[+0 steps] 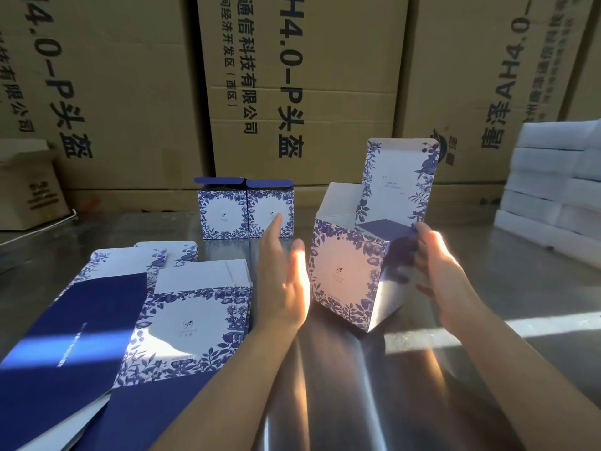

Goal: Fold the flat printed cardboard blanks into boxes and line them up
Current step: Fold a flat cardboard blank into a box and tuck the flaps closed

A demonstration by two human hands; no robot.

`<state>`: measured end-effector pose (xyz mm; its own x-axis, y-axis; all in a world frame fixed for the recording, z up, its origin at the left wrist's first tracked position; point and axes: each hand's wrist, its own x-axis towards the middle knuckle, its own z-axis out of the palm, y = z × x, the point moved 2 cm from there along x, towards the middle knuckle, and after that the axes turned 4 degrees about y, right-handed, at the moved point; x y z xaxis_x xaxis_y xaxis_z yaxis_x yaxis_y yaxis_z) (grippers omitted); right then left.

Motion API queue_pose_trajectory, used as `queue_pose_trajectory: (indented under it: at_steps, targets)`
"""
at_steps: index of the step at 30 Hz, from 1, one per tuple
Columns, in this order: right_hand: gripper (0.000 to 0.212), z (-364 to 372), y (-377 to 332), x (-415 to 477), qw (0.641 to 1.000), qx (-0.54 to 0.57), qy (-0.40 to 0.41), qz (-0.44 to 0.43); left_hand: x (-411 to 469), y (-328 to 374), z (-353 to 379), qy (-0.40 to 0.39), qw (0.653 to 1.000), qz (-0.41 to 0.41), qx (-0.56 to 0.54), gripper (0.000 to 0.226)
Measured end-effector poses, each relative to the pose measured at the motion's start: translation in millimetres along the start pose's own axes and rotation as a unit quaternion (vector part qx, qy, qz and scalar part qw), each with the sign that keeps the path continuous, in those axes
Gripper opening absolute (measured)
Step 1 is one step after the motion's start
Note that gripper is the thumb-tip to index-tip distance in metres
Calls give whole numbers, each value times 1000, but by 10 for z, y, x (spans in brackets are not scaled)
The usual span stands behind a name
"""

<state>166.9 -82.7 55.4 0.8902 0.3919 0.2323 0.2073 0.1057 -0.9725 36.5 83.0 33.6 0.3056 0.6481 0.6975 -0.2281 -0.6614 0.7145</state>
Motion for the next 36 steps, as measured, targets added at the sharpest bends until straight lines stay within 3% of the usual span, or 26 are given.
queue_pose_trajectory:
  at_steps: [4,7,9,12,13,15,18,21,25,30,33,36]
  targets:
    - [34,50,-25,-19,996,76,-45,-9,-30,-14,32,-84,987,-136,-32,73]
    - [43,111,-5,-33,993,63,-95,-36,-29,11,36,-74,988,-137,-22,70]
    - [38,147,12,-47,985,62,-147,-71,-27,32,8,-59,990,-128,-8,64]
    - [90,171,65,-102,981,-4,-187,-54,-20,74,-48,-21,994,-109,7,45]
    - [95,180,66,-114,982,-33,-177,-63,-21,85,-58,-13,995,-99,11,37]
    - [84,178,73,-111,983,-62,-139,-98,-22,106,-75,1,998,-68,2,26]
    - [52,122,116,-28,990,-51,-56,-118,-53,163,-97,-8,1000,28,2,37]
    - [35,70,124,19,990,-31,-45,-130,-109,244,-54,-32,991,124,26,48]
    - [38,59,121,37,991,-15,-32,-130,-131,314,-13,-18,980,184,80,42]
    - [43,85,139,19,990,-37,50,-124,-131,322,-6,-58,979,172,94,45]
    - [44,86,86,-62,965,-147,114,-182,-120,315,-11,-58,977,176,101,38]
    - [37,121,-81,-233,901,-222,149,-342,-106,313,-16,-41,973,203,99,24]
